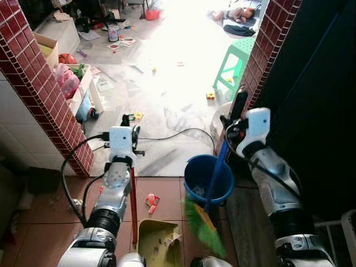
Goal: Sweep floor
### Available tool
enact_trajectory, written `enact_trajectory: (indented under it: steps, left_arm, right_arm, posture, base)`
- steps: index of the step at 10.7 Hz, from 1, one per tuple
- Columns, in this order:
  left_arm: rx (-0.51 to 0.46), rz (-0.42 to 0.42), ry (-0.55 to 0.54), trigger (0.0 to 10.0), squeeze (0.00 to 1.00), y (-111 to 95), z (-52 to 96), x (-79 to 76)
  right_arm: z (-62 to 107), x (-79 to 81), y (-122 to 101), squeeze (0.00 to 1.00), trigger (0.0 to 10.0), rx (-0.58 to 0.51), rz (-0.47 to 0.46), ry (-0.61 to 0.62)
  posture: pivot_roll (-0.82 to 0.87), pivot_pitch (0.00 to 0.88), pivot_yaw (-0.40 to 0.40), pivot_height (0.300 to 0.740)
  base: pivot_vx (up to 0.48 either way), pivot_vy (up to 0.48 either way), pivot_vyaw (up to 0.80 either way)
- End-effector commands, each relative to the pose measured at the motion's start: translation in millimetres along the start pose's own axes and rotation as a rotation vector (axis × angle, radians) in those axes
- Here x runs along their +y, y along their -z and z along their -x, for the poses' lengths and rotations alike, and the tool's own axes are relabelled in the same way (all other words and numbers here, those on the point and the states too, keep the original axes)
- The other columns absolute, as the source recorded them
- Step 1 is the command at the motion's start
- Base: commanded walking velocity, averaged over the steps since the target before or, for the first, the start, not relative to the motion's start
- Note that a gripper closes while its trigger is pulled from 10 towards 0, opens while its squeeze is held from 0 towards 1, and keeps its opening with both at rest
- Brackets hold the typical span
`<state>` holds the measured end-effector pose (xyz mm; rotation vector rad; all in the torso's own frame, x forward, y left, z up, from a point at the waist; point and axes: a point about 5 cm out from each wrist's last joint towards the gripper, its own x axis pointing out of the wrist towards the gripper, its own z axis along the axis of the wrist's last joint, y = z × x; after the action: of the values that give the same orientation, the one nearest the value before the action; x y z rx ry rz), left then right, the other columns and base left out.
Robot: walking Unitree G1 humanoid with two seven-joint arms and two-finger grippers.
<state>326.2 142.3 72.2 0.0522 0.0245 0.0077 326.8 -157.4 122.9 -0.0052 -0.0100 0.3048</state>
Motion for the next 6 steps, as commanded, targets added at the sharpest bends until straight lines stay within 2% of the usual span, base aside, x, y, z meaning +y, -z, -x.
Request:
enact_trajectory:
  steps: [1, 2, 4, 6]
  left_arm:
    - [-0.036, -0.006, -0.009, 10.0, 0.00, -10.3, -5.0, 3.7]
    - [-0.023, 0.016, -0.020, 10.0, 0.00, -8.0, -4.9, 3.7]
    - [-0.003, 0.178, -0.020, 10.0, 0.00, -5.9, -7.5, -6.0]
    - [0.020, 0.233, 0.012, 10.0, 0.00, -4.4, -10.3, -17.2]
  right_arm:
    - [0.8, -1.9, 3.4, 0.00, 10.0, 0.014, -0.030, 0.023]
    - [-1.4, -0.5, 4.7, 0.00, 10.0, 0.037, -0.106, 0.039]
    - [-7.8, 2.6, -3.3, 0.00, 10.0, 0.049, -0.234, 0.042]
    - [-13.3, -5.1, -21.0, 0.00, 10.0, 0.028, -0.252, 0.050]
  posture:
    - [-0.03, 0.000, -0.006, 0.740]
    - [-0.03, 0.000, -0.005, 0.740]
    - [-0.06, 0.000, -0.012, 0.740]
    - [-0.08, 0.000, -0.018, 0.740]
  base:
    - [0.000, 0.000, 0.00]
    - [0.000, 0.000, 0.00]
    - [0.000, 0.000, 0.00]
    - [0.000, 0.000, 0.00]
